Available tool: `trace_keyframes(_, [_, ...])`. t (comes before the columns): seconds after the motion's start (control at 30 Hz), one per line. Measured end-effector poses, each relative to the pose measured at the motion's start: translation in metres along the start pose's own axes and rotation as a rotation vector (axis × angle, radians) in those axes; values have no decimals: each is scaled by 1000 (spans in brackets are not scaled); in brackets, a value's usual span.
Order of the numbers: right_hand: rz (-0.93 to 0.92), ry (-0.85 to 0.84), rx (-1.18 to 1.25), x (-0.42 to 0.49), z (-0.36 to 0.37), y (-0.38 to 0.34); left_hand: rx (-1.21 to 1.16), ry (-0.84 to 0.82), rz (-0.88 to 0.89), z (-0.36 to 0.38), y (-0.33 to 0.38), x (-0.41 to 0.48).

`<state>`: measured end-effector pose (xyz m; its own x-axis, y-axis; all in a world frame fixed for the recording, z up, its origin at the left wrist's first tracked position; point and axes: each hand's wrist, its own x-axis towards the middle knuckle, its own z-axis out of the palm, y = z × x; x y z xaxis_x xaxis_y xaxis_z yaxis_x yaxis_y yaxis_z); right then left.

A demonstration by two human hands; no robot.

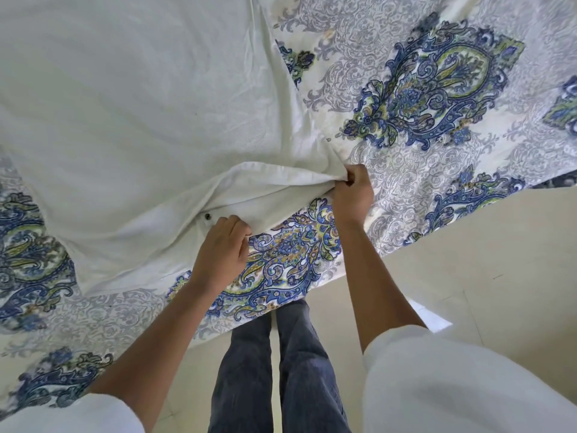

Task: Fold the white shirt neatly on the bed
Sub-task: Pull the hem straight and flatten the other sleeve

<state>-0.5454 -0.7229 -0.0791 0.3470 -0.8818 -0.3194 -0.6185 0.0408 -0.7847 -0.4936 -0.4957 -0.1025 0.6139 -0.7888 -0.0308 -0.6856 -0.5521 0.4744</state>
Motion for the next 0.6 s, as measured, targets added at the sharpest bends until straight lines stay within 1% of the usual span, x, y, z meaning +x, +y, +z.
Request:
trace_keyframes(0.13, [-104,-23,-135,10,-20,15,73,5,67,1,3,-3])
trace_keyframes(0.27, [-228,-42,-323,12,-24,29,233,-40,54,7,8,-3])
trace_keyframes(0.33, [-327,-50,-403,13,-25,30,273,-47,62,7,10,-2])
trace_keyframes(0.43, [-524,-72,-520,16,-29,37,278,-74,71,8,9,-6])
trace_keyframes(0.5, [-519,-84,-567,20,-28,41,269,-104,33,9,11,-2])
trace_keyframes(0.6, [-510,-58,-596,19,-28,43,204,-71,23,11,17,6])
